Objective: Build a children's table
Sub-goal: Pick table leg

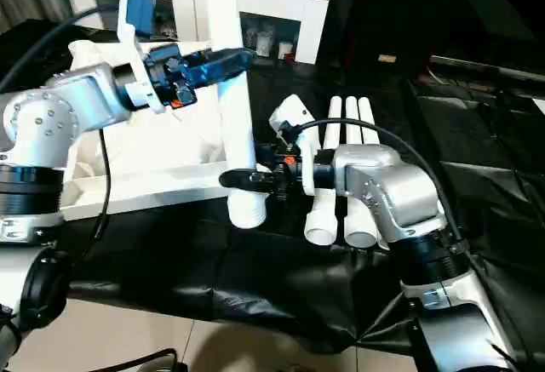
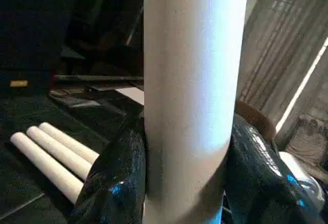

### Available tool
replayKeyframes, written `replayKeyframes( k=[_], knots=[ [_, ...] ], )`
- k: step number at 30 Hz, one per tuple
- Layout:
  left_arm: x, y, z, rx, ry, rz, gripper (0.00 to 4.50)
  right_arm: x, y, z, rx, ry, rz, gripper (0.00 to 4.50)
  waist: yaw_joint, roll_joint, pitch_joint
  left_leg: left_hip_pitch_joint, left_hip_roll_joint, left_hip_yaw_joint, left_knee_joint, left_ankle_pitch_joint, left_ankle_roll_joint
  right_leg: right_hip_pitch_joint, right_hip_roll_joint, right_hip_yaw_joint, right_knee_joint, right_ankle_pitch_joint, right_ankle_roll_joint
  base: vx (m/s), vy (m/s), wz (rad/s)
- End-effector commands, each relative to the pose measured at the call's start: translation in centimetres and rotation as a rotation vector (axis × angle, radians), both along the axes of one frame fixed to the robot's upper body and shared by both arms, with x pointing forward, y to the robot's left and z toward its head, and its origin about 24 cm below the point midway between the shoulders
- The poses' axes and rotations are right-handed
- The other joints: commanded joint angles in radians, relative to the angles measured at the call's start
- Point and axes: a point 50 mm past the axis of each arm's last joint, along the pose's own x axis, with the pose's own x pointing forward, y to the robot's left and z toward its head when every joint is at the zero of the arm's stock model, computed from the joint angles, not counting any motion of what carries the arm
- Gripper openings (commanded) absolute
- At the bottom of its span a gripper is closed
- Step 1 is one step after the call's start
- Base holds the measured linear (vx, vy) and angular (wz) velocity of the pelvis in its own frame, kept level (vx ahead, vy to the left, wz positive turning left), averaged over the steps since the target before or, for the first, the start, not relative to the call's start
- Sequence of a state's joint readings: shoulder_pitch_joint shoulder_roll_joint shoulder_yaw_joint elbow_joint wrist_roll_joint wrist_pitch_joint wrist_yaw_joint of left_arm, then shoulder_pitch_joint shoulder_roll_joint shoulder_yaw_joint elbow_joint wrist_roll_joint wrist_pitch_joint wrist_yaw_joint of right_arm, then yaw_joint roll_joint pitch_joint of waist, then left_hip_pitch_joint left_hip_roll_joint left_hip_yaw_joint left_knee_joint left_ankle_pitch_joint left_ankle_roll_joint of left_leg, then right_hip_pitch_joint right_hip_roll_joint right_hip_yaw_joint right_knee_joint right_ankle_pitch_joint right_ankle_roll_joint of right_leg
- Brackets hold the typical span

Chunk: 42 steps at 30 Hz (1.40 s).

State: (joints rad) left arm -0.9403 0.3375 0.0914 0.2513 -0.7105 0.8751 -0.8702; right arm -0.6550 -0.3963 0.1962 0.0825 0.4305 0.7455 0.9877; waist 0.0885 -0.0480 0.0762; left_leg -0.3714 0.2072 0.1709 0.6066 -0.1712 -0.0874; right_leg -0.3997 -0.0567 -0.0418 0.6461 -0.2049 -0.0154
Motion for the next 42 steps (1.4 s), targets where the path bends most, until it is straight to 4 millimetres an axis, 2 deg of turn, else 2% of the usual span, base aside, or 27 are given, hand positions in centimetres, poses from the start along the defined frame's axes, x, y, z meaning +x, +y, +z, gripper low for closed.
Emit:
replayKeyframes(
  k=[1, 7, 9, 13, 20, 23, 24, 25, 32, 33, 34, 37, 39, 40, 41, 42],
  knots=[
    [-0.2, -0.4, 0.8, 0.009, -0.04, -0.034, 1.72, -0.1, -0.1, 0.1, -0.004, 0.013, 0.006, 3.06, -0.001, 0.014, -0.087, 0.011, 0.01, 0.002, -0.059, -0.107, -0.014, 0.067, -0.058, 0.04, -0.065, 0.012, -0.237, 0.0, 0.0, 0.0],
    [-0.3, -0.5, 0.7, 0.019, -0.056, -0.055, 1.72, -0.4, 0.7, -0.4, 0.038, 0.069, 0.015, 3.06, 0.0, 0.016, -0.086, 0.012, 0.011, 0.001, -0.06, -0.116, -0.02, 0.065, -0.061, 0.04, -0.067, -0.016, -0.234, 0.0, 0.0, 0.0],
    [-0.3, -0.4, 0.7, 0.019, -0.055, -0.053, 1.72, -0.4, 0.8, -0.4, 0.038, 0.073, 0.011, 3.06, -0.001, 0.013, -0.087, 0.012, 0.011, 0.001, -0.06, -0.113, -0.022, 0.067, -0.06, 0.04, -0.066, -0.01, -0.232, 0.0, 0.0, 0.0],
    [-0.2, -0.4, 0.6, 0.017, -0.057, -0.051, 1.72, -0.4, 0.9, -0.6, 0.053, 0.096, 0.003, 3.06, 0.001, 0.015, -0.089, 0.013, 0.011, 0.001, -0.059, -0.102, -0.023, 0.066, -0.06, 0.041, -0.064, 0.01, -0.234, 0.0, 0.0, 0.0],
    [-0.3, -0.4, 0.6, 0.014, -0.066, -0.059, 1.72, -0.5, 0.9, -0.8, 0.065, 0.129, -0.001, 2.45, 0.001, 0.016, -0.088, 0.012, 0.011, 0.001, -0.06, -0.11, -0.027, 0.067, -0.06, 0.041, -0.065, 0.005, -0.233, 0.0, 0.0, 0.0],
    [-0.3, -0.4, 0.6, 0.013, -0.067, -0.06, 1.72, -0.6, 0.9, -0.8, 0.067, 0.134, -0.003, 2.39, 0.001, 0.016, -0.088, 0.012, 0.011, 0.001, -0.06, -0.113, -0.029, 0.067, -0.061, 0.041, -0.066, -0.003, -0.231, 0.0, 0.0, 0.0],
    [-0.3, -0.4, 0.6, 0.013, -0.067, -0.061, 1.72, -0.5, 0.8, -0.9, 0.07, 0.138, -0.01, 2.12, 0.001, 0.018, -0.087, 0.013, 0.012, 0.0, -0.061, -0.112, -0.031, 0.066, -0.061, 0.04, -0.066, -0.003, -0.231, 0.0, 0.0, 0.0],
    [-0.3, -0.4, 0.6, 0.014, -0.067, -0.062, 1.72, -0.5, 0.9, -0.9, 0.073, 0.139, -0.013, 2.05, 0.001, 0.017, -0.088, 0.013, 0.012, 0.0, -0.061, -0.112, -0.03, 0.066, -0.061, 0.04, -0.066, -0.001, -0.231, 0.0, 0.0, 0.0],
    [-0.4, -0.5, 0.7, 0.02, -0.082, -0.063, 1.72, -0.3, 0.9, -0.8, 0.085, 0.137, -0.029, 1.9, 0.001, 0.018, -0.089, 0.012, 0.011, 0.0, -0.06, -0.105, -0.029, 0.066, -0.06, 0.041, -0.064, 0.019, -0.235, 0.0, 0.0, 0.0],
    [-0.5, -0.5, 0.7, 0.007, -0.064, -0.073, 2.28, -0.2, 0.9, -0.8, 0.092, 0.134, -0.041, 1.89, 0.001, 0.019, -0.089, 0.012, 0.011, 0.0, -0.06, -0.106, -0.03, 0.067, -0.061, 0.04, -0.064, 0.02, -0.235, 0.0, 0.0, 0.0],
    [-0.6, -0.5, 0.8, -0.004, -0.052, -0.083, 2.42, -0.1, 0.9, -0.8, 0.098, 0.132, -0.049, 1.89, 0.0, 0.019, -0.088, 0.012, 0.01, 0.001, -0.06, -0.111, -0.032, 0.066, -0.061, 0.04, -0.064, 0.015, -0.236, 0.0, 0.0, 0.0],
    [-0.3, -0.3, 1.1, -0.04, -0.071, -0.035, 2.51, 0.2, 0.8, -0.6, 0.126, 0.127, -0.089, 1.88, 0.001, 0.02, -0.088, 0.012, 0.011, 0.0, -0.061, -0.119, -0.037, 0.066, -0.062, 0.04, -0.065, 0.007, -0.24, 0.0, 0.0, 0.0],
    [-0.3, -0.2, 1.2, -0.041, -0.083, -0.035, 2.8, 0.3, 0.8, -0.6, 0.132, 0.126, -0.096, 1.88, 0.002, 0.02, -0.088, 0.013, 0.011, -0.001, -0.061, -0.115, -0.036, 0.066, -0.061, 0.04, -0.065, 0.008, -0.235, 0.0, 0.0, 0.0],
    [0.1, 0.0, 1.4, -0.084, -0.114, 0.044, 2.8, 0.5, 0.7, -0.3, 0.167, 0.112, -0.131, 1.88, 0.003, 0.027, -0.089, 0.012, 0.012, -0.002, -0.061, -0.117, -0.038, 0.067, -0.062, 0.04, -0.065, 0.016, -0.236, 0.0, 0.0, 0.0],
    [0.3, 0.2, 1.5, -0.108, -0.132, 0.085, 2.86, 0.7, 0.6, -0.1, 0.19, 0.108, -0.154, 1.88, 0.001, 0.023, -0.089, 0.011, 0.012, -0.001, -0.061, -0.118, -0.039, 0.067, -0.062, 0.041, -0.066, 0.022, -0.239, 0.0, 0.0, 0.0],
    [0.4, 0.4, 1.6, -0.144, -0.148, 0.125, 2.86, 0.9, 0.5, 0.2, 0.219, 0.099, -0.183, 1.87, 0.003, 0.025, -0.091, 0.011, 0.012, -0.002, -0.06, -0.115, -0.041, 0.069, -0.063, 0.039, -0.063, 0.04, -0.246, 0.0, 0.0, 0.0]
  ],
)
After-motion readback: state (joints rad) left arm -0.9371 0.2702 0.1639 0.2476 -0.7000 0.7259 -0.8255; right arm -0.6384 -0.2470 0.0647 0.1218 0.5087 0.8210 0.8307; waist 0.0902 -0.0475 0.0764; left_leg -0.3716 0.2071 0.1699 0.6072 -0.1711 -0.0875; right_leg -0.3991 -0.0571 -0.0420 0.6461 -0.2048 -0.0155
